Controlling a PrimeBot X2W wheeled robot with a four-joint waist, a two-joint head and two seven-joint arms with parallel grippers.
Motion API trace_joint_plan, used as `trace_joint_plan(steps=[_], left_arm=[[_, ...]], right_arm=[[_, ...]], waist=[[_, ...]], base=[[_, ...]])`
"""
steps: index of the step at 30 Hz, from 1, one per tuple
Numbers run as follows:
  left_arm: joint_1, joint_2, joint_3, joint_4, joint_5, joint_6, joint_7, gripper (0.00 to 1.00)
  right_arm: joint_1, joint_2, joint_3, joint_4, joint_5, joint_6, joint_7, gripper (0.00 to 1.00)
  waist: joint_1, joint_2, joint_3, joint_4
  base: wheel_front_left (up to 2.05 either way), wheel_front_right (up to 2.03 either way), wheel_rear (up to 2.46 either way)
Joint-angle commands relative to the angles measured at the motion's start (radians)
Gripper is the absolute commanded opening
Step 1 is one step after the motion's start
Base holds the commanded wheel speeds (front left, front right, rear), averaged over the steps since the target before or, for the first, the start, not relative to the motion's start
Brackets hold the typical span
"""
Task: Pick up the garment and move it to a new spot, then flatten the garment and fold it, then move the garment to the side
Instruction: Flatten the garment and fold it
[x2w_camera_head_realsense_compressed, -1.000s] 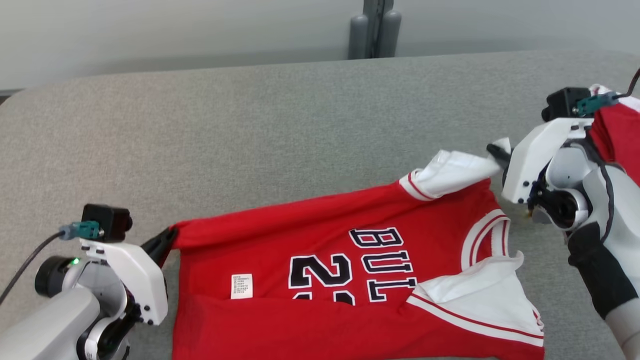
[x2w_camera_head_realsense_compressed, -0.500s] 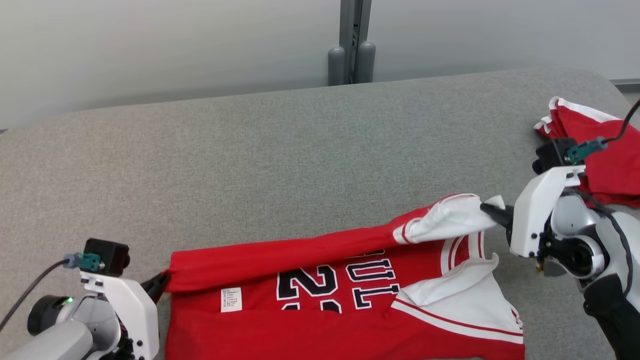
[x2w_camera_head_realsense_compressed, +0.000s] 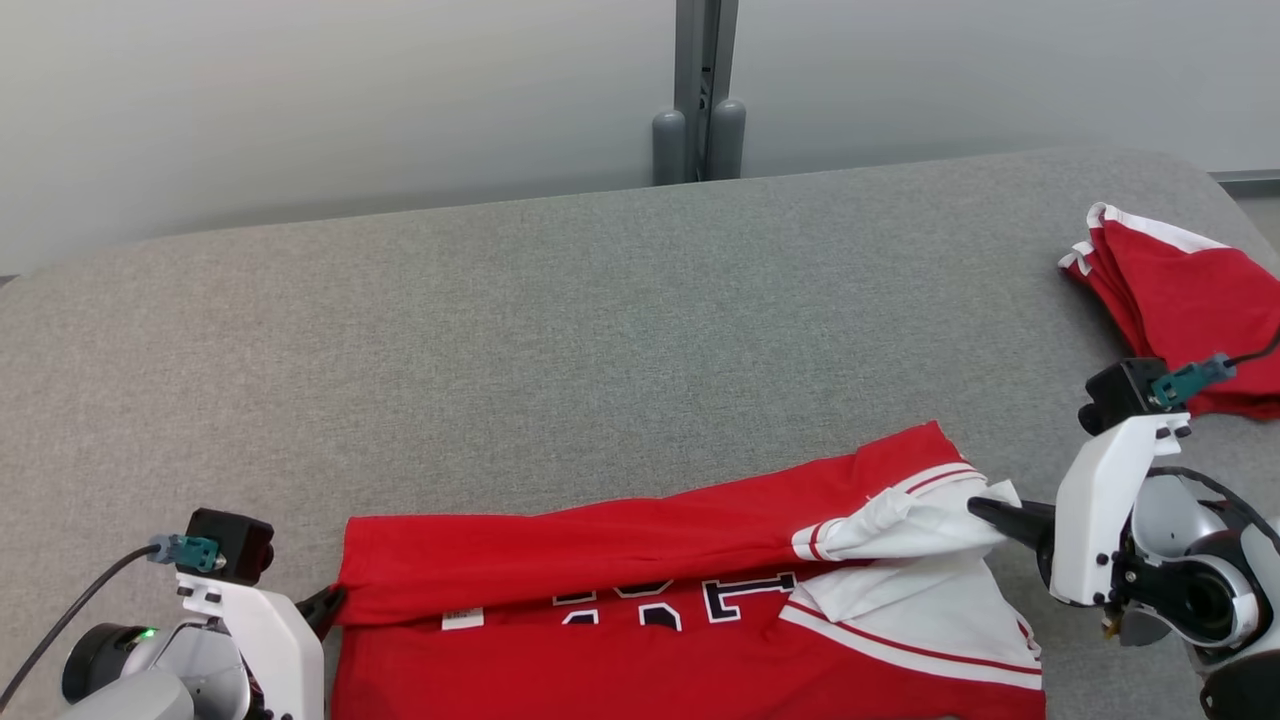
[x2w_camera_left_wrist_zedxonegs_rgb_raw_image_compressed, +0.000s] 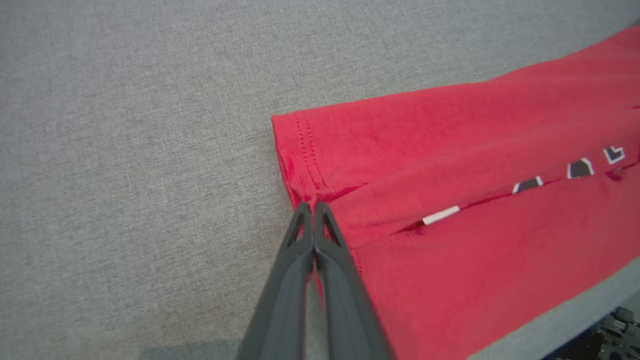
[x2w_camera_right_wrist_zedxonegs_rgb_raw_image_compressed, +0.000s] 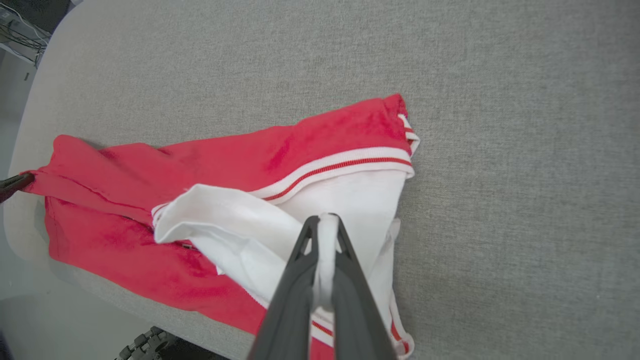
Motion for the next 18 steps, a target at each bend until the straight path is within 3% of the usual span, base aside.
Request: trace_joint_plan(steps=[1, 5, 8, 12, 13, 14, 15, 16, 17, 18], left_arm=[[0.011, 0.003, 0.000, -0.001, -0.009, 0.005, 0.002, 0.00], [0.015, 0.008, 0.002, -0.012, -0.011, 0.008, 0.000, 0.00], [0.024, 0.013, 0.003, -0.026, -0.015, 0.013, -0.002, 0.00], [0.039, 0.016, 0.000, -0.045, -0.021, 0.019, -0.002, 0.00], [0.042, 0.016, -0.001, -0.046, -0.021, 0.019, -0.001, 0.00], [0.042, 0.016, -0.001, -0.046, -0.021, 0.019, -0.001, 0.00], [0.051, 0.015, -0.004, -0.045, -0.025, 0.023, 0.003, 0.90], [0.051, 0.015, -0.004, -0.045, -0.025, 0.023, 0.003, 0.90], [0.055, 0.014, -0.006, -0.043, -0.026, 0.025, 0.004, 1.00], [0.058, 0.013, -0.008, -0.042, -0.028, 0.026, 0.007, 1.00]], right_arm=[[0.028, 0.006, -0.019, -0.027, -0.010, 0.000, 0.014, 0.00], [0.078, 0.026, -0.064, -0.092, -0.041, 0.000, 0.043, 0.00], [0.120, 0.047, -0.091, -0.127, -0.061, 0.000, 0.065, 0.10], [0.163, 0.070, -0.128, -0.159, -0.086, 0.000, 0.087, 0.36], [0.172, 0.076, -0.136, -0.165, -0.093, 0.000, 0.091, 0.75], [0.172, 0.076, -0.136, -0.165, -0.093, 0.000, 0.091, 0.75], [0.189, 0.087, -0.151, -0.172, -0.106, 0.000, 0.094, 1.00], [0.189, 0.087, -0.151, -0.172, -0.106, 0.000, 0.094, 1.00], [0.197, 0.092, -0.159, -0.175, -0.111, 0.000, 0.099, 1.00], [0.203, 0.099, -0.167, -0.180, -0.113, 0.000, 0.100, 1.00]], waist=[[0.0000, -0.0001, 0.001, 0.001], [0.0000, -0.0001, 0.002, 0.002], [0.0000, -0.0001, 0.001, 0.002], [0.0000, -0.0001, -0.001, 0.004], [0.0000, -0.0001, -0.002, 0.005], [0.0000, -0.0001, -0.002, 0.005], [0.0000, -0.0001, -0.005, 0.006], [0.0000, -0.0001, -0.005, 0.006], [0.0000, -0.0001, -0.007, 0.007], [0.0000, -0.0001, -0.009, 0.007]], base=[[0.00, 0.00, 0.00], [0.00, 0.00, 0.00], [0.00, 0.00, 0.00], [0.00, 0.00, 0.00], [0.00, 0.00, 0.00], [0.00, 0.00, 0.00], [0.00, 0.00, 0.00], [0.00, 0.00, 0.00], [0.00, 0.00, 0.00], [0.00, 0.00, 0.00]])
